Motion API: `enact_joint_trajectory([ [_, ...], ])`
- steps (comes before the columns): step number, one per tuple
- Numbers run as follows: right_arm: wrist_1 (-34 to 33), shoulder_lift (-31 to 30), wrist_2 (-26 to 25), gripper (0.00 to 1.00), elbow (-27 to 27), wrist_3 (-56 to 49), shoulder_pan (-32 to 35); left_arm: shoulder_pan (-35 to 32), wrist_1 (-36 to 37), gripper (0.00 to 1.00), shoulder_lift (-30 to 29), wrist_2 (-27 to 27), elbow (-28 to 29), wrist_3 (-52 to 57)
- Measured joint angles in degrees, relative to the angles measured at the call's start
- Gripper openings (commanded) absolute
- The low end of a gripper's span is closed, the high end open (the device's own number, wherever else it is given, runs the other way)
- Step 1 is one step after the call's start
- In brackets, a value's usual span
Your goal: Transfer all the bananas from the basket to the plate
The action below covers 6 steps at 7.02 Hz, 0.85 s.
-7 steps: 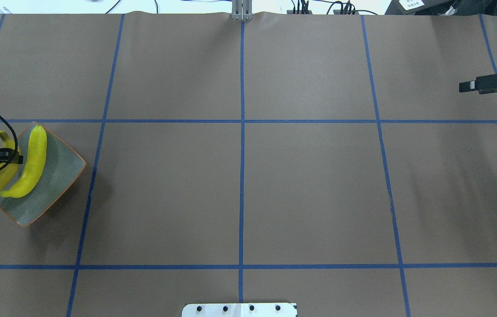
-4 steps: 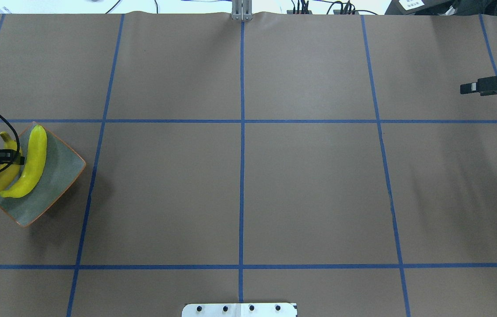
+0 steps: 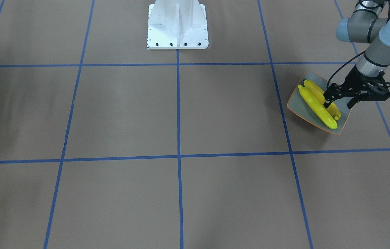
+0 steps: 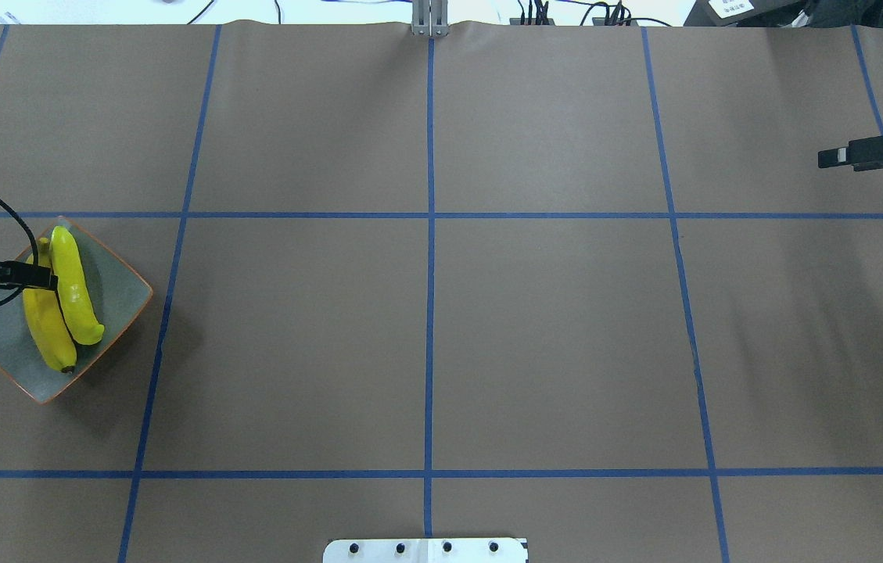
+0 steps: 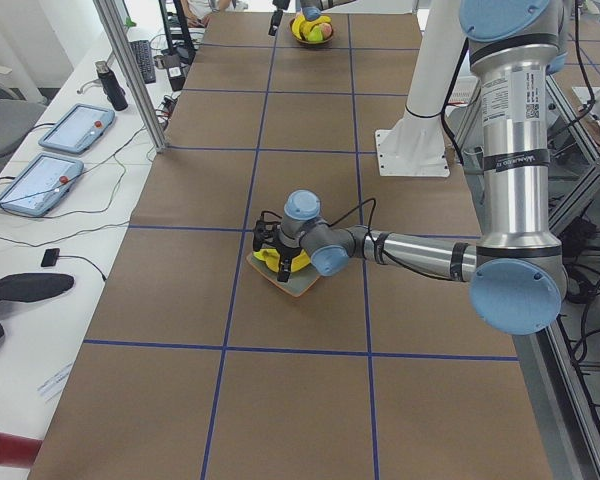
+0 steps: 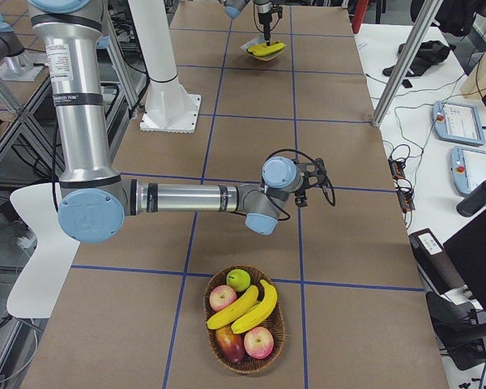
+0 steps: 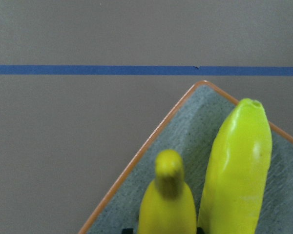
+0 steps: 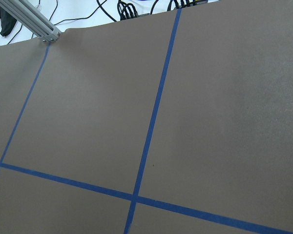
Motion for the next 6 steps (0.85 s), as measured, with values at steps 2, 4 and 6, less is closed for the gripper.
enact_joint_trajectory([
  [2,0.0,-0.1,0.0,1.0,-0.1,0.0,0.0,-1.0,0.1,1.0,0.2,-5.2,-3.0,-0.1],
  [4,0.0,-1.4,0.3,1.0,0.1,-0.3,0.8,-4.5,0.3,1.0,-0.2,-11.0,-4.7,-0.5],
  [6,-0.3,-4.3,1.3,1.0,0.2,-4.1,5.3,-10.1,1.8,1.0,-0.3,-14.6,-5.9,0.6],
])
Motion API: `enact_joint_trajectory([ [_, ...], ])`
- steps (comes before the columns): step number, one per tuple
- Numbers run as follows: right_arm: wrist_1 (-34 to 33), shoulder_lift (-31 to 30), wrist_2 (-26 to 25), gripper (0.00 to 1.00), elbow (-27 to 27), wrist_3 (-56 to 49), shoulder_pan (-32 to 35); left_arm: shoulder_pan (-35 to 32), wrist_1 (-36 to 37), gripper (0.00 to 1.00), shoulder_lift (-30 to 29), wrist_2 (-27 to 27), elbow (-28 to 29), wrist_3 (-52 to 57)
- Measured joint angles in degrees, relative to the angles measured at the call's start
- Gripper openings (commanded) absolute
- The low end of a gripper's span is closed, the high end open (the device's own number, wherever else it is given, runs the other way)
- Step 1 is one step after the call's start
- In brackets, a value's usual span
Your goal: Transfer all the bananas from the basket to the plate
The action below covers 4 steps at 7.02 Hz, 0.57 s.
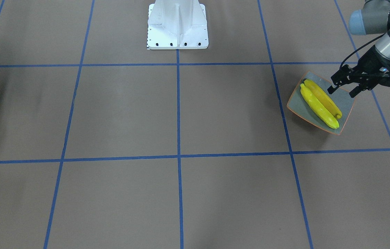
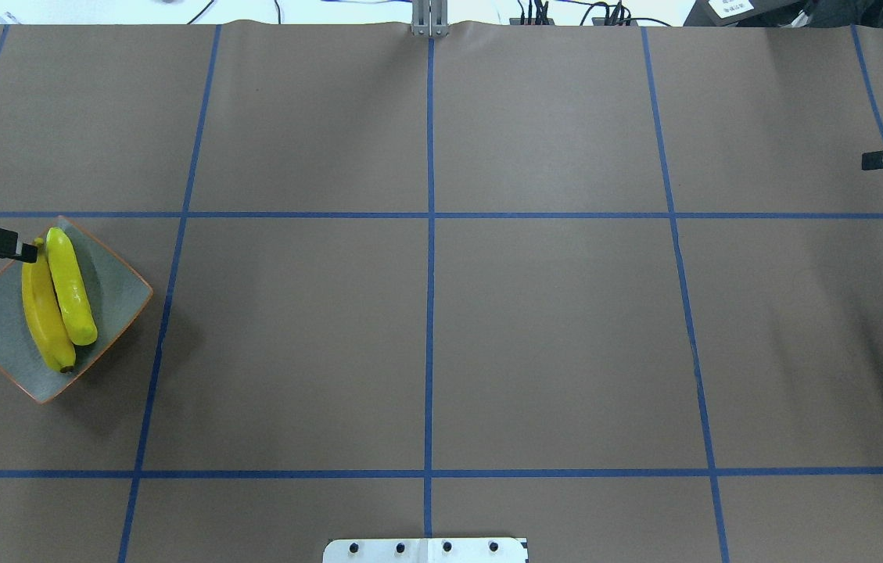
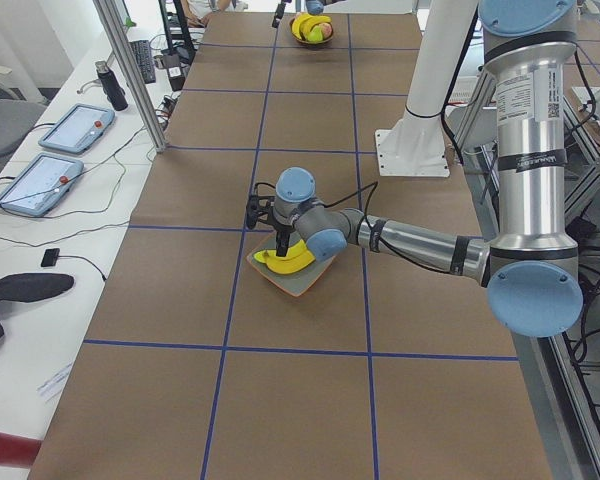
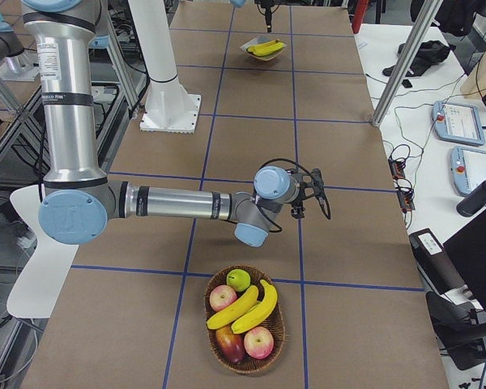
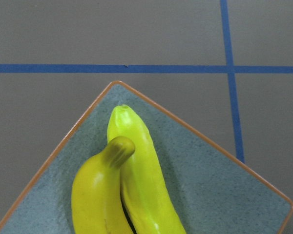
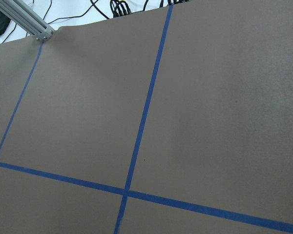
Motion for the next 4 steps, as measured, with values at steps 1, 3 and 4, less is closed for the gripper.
enact_joint_trajectory([
  [1,-0.3,-2.3,0.3,1.0,-0.5,-5.1,2.2,-1.6,0.9,1.0,0.0,-0.4,-0.2,2.7],
  [3,-4.4,-6.0,1.1,1.0,-2.6,-20.9,7.1,-4.1,4.2,1.0,0.1,-0.5,-0.4,10.7],
  [4,-8.6,-6.9,2.7,1.0,-4.1,-30.3,9.9,-4.6,4.9,1.0,0.2,-0.4,-0.5,12.3],
])
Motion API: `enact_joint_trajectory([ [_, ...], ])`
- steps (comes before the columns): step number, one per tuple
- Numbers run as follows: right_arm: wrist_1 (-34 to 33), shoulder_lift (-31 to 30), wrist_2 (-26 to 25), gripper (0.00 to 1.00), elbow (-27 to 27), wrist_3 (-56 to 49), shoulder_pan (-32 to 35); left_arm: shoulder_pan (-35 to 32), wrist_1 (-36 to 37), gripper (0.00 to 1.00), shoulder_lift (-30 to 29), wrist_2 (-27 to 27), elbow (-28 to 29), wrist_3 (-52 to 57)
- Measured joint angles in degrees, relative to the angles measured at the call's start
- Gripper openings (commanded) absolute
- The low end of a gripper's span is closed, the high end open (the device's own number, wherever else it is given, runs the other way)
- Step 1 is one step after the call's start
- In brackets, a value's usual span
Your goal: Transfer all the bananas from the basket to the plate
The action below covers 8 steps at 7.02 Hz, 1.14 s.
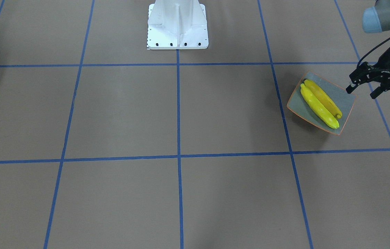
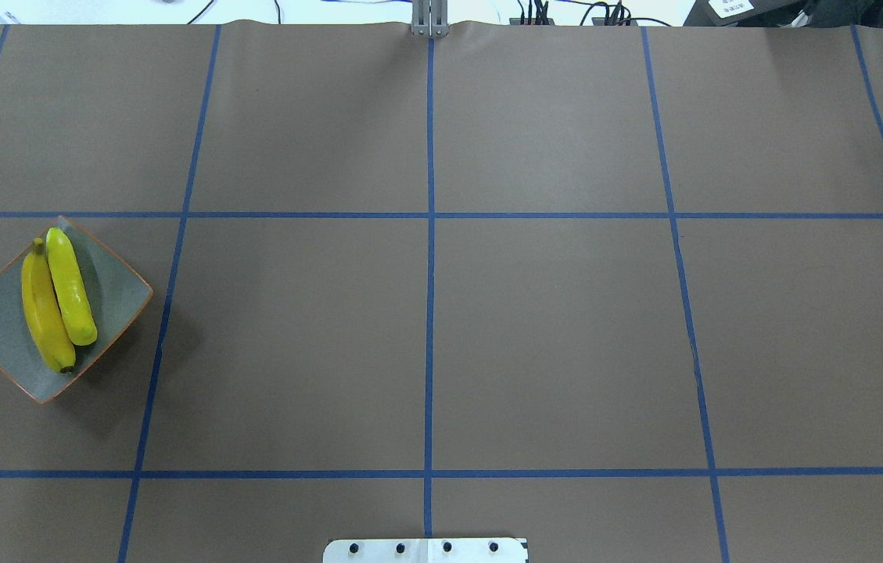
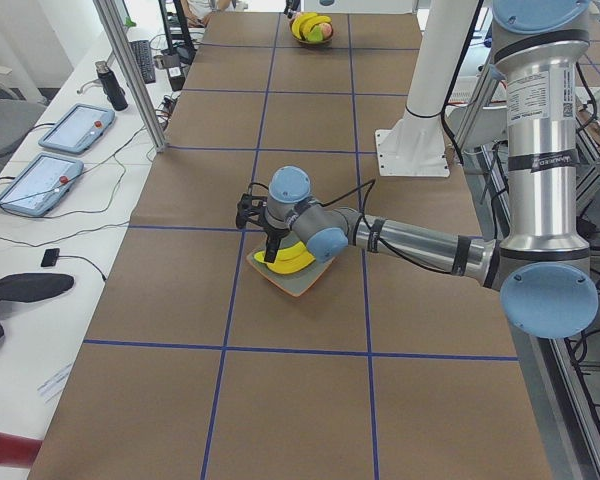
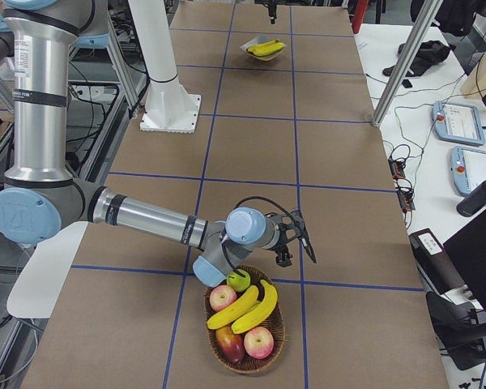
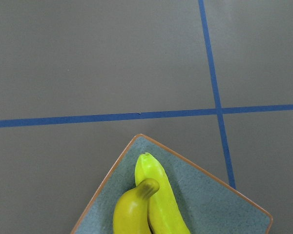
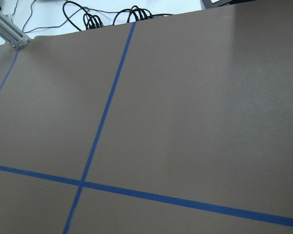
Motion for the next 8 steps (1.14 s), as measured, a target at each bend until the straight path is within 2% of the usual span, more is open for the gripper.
enact_joint_trajectory([
  [2,-11.2,0.9,3.8,1.0,-2.4,-17.5,4.3,-0.2,0.3,1.0,0.3,0.1,0.0,0.7],
  [5,-28.7,5.3,4.5,1.0,-3.9,-39.9,5.9,-0.1,0.3,1.0,0.6,0.2,0.2,0.8],
  [6,-31.4,6.1,4.7,1.0,-4.0,-42.6,5.6,-0.1,0.2,1.0,0.6,0.2,-0.1,0.6],
  [8,-32.8,6.5,4.7,1.0,-4.3,-44.9,4.4,0.0,0.0,1.0,1.0,0.1,-0.8,0.0],
])
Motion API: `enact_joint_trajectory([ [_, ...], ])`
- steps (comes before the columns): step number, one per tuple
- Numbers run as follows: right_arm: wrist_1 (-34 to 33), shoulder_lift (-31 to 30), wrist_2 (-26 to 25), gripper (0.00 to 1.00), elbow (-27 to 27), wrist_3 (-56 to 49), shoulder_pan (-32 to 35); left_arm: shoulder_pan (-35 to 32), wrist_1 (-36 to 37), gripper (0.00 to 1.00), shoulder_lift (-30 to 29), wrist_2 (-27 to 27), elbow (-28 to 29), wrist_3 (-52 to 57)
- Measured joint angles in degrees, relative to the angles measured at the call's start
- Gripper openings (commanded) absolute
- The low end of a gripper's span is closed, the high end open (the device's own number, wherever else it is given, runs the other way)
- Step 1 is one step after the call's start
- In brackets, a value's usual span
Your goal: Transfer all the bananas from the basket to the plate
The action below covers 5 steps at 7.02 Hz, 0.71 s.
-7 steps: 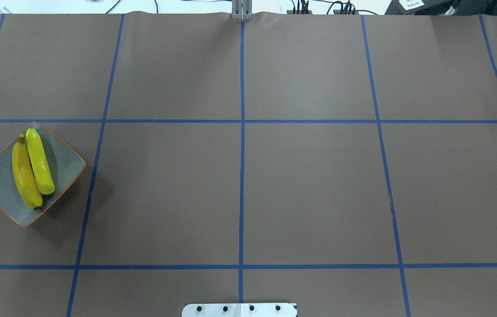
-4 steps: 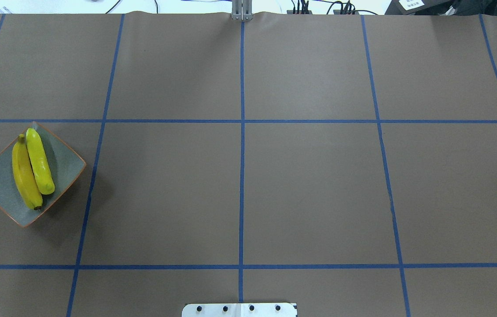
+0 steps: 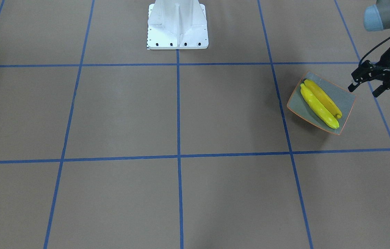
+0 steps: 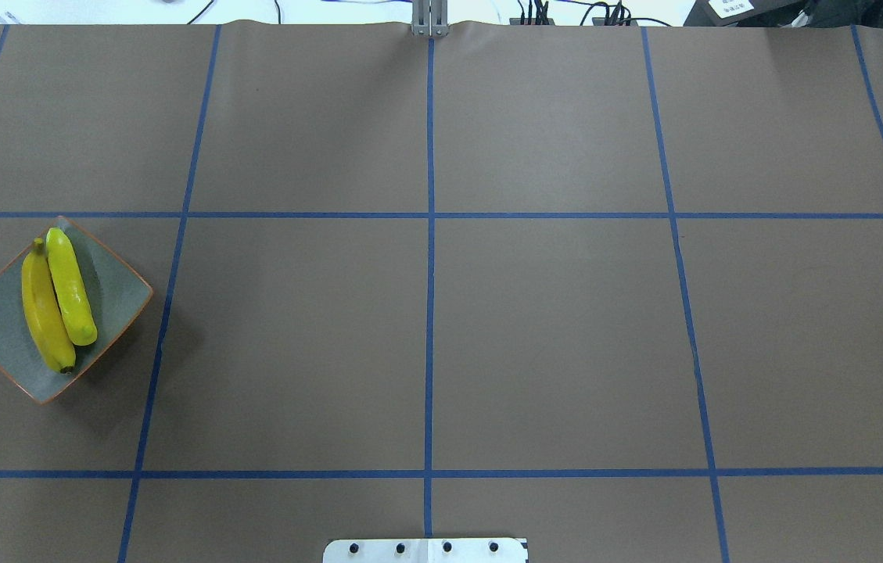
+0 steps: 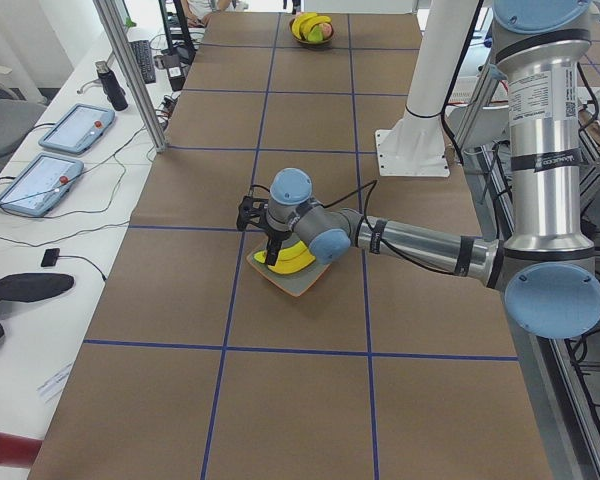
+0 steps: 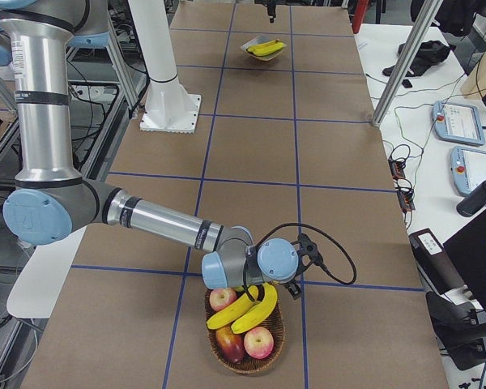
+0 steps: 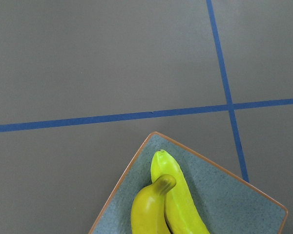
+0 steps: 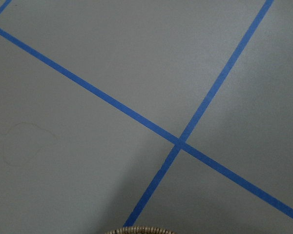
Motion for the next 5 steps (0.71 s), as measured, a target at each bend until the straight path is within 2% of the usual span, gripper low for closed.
enact_joint_trajectory([
  [3,-0.5,1.1,-0.7,1.0,-4.5,-6.9,-2.8,0.1,0.0,1.0,0.1,0.0,-0.1,-0.2],
  [5,-2.2,1.5,-3.9,1.0,-5.5,-12.0,-3.6,0.1,0.0,1.0,0.2,0.0,-0.1,-0.1],
])
